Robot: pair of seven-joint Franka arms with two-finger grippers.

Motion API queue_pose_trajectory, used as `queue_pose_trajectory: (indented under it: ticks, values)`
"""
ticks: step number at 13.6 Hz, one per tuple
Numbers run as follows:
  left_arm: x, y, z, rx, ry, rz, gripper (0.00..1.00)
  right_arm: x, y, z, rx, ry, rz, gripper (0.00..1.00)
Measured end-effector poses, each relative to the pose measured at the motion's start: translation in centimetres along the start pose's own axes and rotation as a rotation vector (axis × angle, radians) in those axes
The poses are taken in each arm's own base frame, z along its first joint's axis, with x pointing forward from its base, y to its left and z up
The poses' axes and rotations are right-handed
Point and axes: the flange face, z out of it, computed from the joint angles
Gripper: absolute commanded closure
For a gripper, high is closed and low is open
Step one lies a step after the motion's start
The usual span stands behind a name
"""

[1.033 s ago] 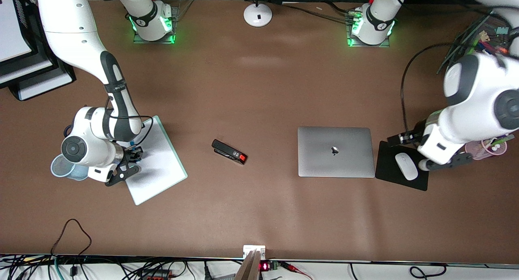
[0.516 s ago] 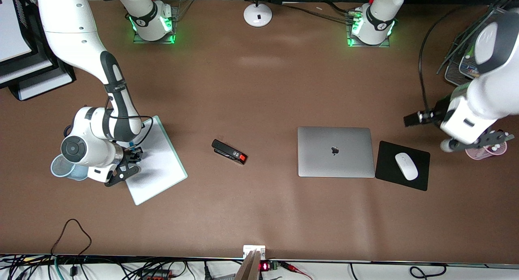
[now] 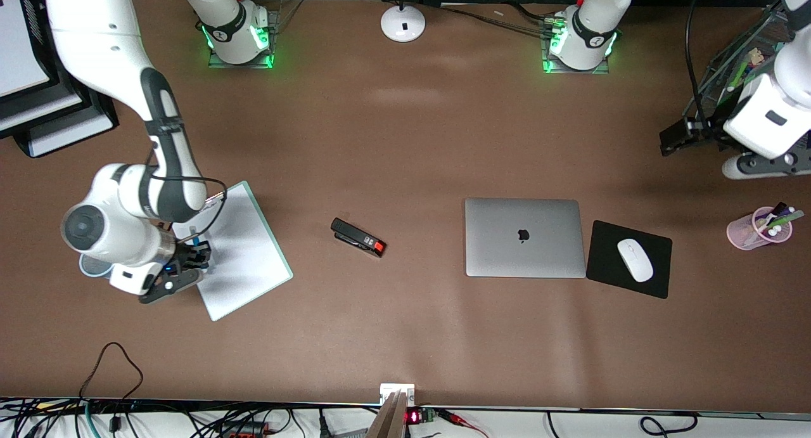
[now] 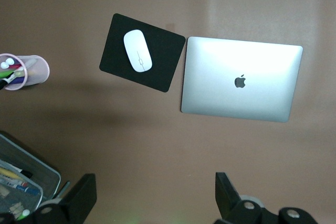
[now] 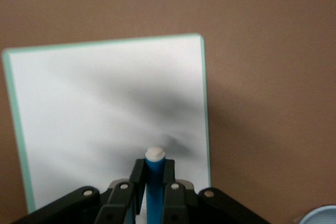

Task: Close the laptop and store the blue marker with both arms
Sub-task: 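Lift the blue marker with the right gripper and carry it toward the blue cup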

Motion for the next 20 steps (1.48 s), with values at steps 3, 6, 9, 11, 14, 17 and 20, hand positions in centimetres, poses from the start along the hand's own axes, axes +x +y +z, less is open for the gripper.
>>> queue_pose_trajectory:
  ticks: [3, 6, 9, 11, 14, 17, 20]
  values:
    - [-1.6, 0.1, -0.7, 0.011, 0.01, 0.001, 0.0, 0.2, 0.5, -5.3, -0.008, 0.073, -0.055, 1.0]
    - [-2.5, 0.6, -0.9, 0.018, 0.014, 0.009, 0.0, -0.7, 1.5, -10.3, -0.015, 0.116, -0.131, 1.0]
    - [-3.0, 0.9, -1.2, 0.022, 0.019, 0.015, 0.0, -1.8, 2.9, -14.1, -0.037, 0.154, -0.241, 1.0]
    - [-3.1, 1.1, -1.3, 0.022, 0.022, 0.018, 0.0, -2.9, 4.6, -15.3, -0.022, 0.195, -0.309, 1.0]
    - [-2.9, 1.2, -1.3, 0.013, 0.043, 0.02, 0.0, -5.5, 8.4, -15.3, 0.03, 0.253, -0.384, 1.0]
    - [-2.6, 1.4, -1.4, 0.004, 0.061, 0.022, 0.0, -8.2, 11.7, -15.2, 0.073, 0.319, -0.467, 1.0]
    - [-2.7, 1.7, -1.7, 0.002, 0.075, 0.038, 0.0, -10.4, 14.3, -15.2, 0.091, 0.423, -0.574, 1.0]
